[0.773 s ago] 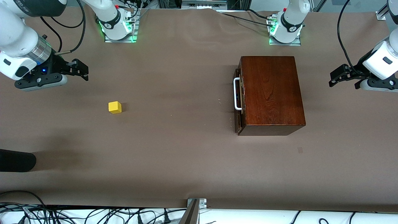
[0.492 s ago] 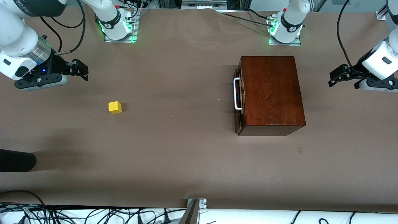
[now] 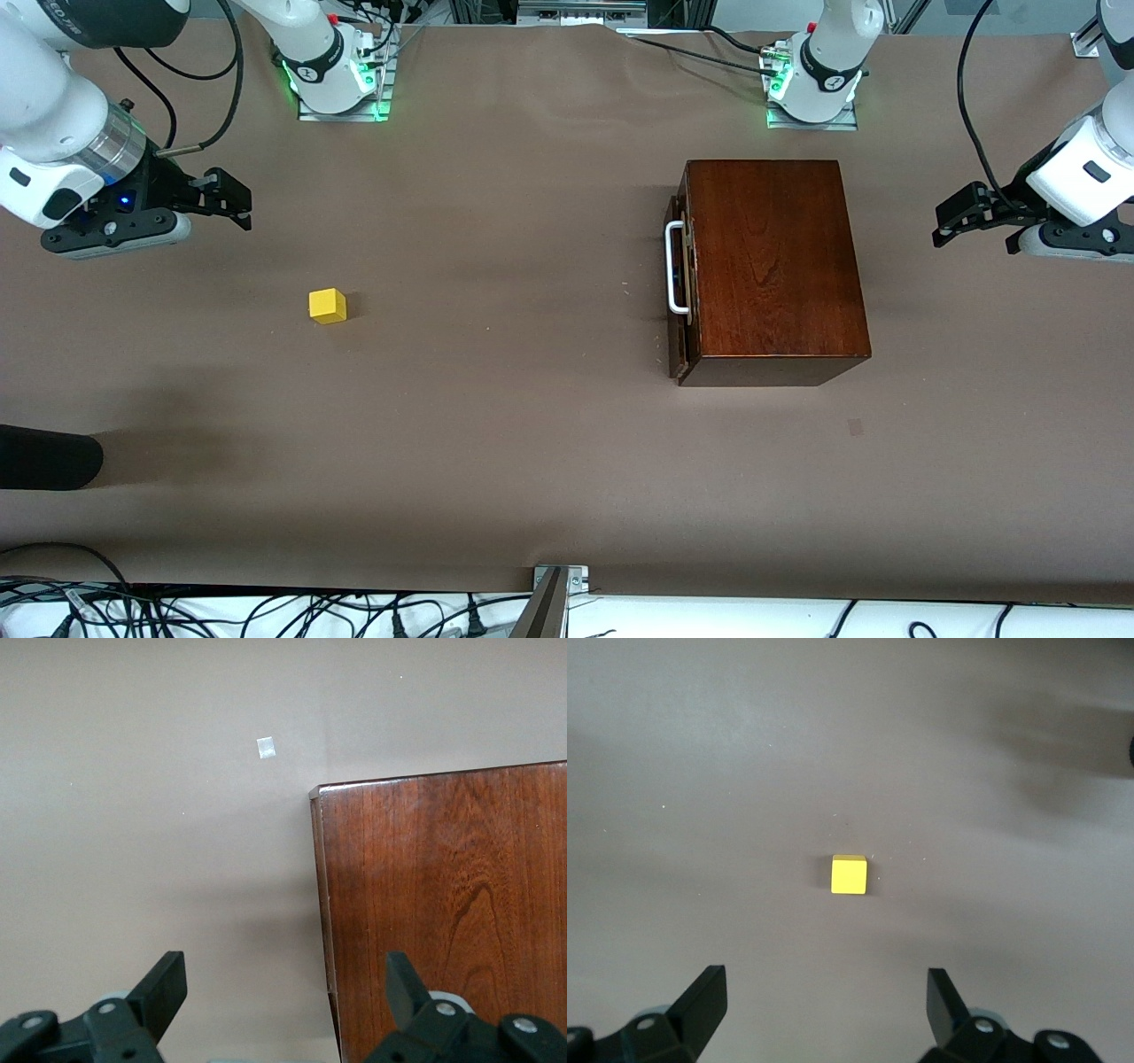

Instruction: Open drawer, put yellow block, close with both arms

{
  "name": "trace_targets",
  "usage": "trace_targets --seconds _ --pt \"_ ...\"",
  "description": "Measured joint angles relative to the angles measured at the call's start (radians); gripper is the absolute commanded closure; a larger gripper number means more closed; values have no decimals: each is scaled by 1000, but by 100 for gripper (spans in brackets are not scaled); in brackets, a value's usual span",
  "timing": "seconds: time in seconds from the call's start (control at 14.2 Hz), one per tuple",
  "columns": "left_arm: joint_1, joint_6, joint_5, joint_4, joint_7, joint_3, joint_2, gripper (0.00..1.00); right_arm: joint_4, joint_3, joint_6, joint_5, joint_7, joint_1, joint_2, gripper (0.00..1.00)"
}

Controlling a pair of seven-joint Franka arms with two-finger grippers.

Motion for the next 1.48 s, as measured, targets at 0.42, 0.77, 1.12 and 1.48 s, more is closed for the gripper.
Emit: trace_targets --seconds 0.42,0.77,1.12,1.48 --pt "0 0 0 0 0 0 0 0 0 -1 0 0 0 0 0 0" --pt "0 0 0 0 0 0 0 0 0 -3 0 0 0 0 0 0" --pt "0 -2 0 0 0 -2 0 0 0 -3 0 0 0 0 0 0" --pt "-2 -49 0 -4 0 -67 1 0 0 -3 0 0 0 0 0 0"
